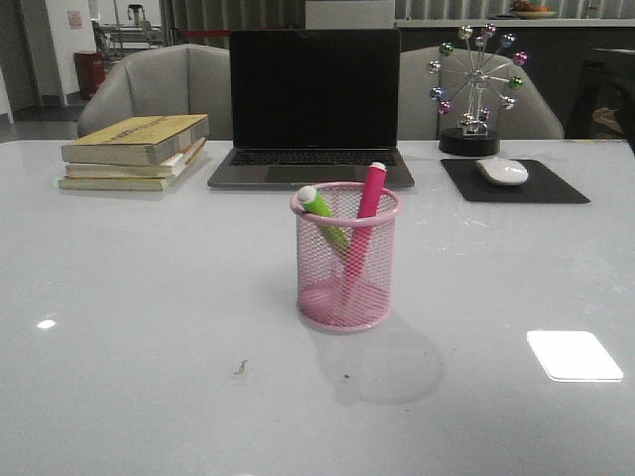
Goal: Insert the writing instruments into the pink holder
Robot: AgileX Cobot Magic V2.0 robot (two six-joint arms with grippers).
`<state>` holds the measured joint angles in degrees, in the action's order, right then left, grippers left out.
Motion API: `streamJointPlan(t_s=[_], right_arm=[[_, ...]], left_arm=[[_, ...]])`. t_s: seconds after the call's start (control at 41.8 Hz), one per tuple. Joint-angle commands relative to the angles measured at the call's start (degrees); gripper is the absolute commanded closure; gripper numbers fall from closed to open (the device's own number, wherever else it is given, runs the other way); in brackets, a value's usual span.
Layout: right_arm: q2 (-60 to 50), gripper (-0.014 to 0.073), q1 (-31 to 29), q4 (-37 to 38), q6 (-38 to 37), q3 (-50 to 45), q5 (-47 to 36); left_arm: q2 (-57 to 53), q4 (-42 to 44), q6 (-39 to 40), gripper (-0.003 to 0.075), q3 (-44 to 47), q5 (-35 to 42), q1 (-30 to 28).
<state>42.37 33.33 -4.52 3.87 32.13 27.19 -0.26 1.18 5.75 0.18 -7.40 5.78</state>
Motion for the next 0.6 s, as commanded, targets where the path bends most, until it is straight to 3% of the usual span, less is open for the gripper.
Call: streamJointPlan(t_s=[0.0, 0.192, 0.575], right_arm=[[-0.3, 0.0543, -0.2, 0.5, 0.3, 1.5, -4.0], [-0.3, 0.0543, -0.2, 0.5, 0.3, 1.5, -4.0], [-0.3, 0.0543, -0.2, 0.5, 0.3, 1.5, -4.0]], left_arm=[[-1.1, -0.7, 0.4, 0.0629, 0.4, 7.1, 0.3], [-1.1, -3.9, -6.1, 0.0629, 0.4, 9.6, 0.3], [-1.1, -4.0, -6.1, 0.0629, 0.4, 10.9, 0.3]])
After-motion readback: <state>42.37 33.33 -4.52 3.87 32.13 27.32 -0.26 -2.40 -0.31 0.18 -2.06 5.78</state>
